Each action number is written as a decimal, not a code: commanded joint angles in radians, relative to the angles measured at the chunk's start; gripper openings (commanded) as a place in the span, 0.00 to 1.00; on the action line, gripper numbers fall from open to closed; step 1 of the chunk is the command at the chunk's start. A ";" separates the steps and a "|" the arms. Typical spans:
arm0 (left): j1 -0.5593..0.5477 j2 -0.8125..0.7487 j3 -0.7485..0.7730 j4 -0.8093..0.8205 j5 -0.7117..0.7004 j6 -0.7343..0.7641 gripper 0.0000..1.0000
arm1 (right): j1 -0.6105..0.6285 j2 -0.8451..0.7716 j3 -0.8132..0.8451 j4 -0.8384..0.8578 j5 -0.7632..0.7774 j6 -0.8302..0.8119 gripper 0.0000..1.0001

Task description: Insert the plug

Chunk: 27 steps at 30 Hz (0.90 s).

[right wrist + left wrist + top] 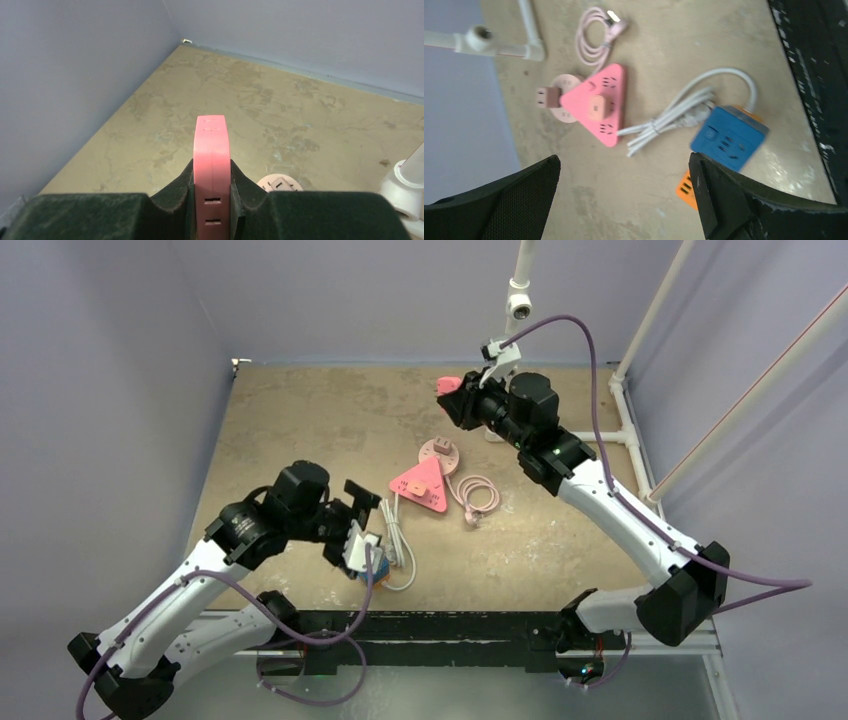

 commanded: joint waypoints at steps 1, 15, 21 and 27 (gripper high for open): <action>-0.001 -0.052 -0.076 -0.209 0.051 0.177 0.99 | 0.011 -0.026 0.049 -0.025 0.058 -0.066 0.00; -0.003 -0.013 -0.248 -0.294 0.098 0.488 0.99 | 0.011 -0.074 -0.007 -0.020 0.041 -0.068 0.00; -0.001 0.125 -0.257 -0.175 0.091 0.513 0.99 | 0.012 -0.086 -0.010 -0.026 0.014 -0.071 0.00; -0.003 0.200 -0.228 -0.098 0.106 0.498 0.99 | 0.011 -0.084 -0.018 -0.045 -0.011 -0.087 0.00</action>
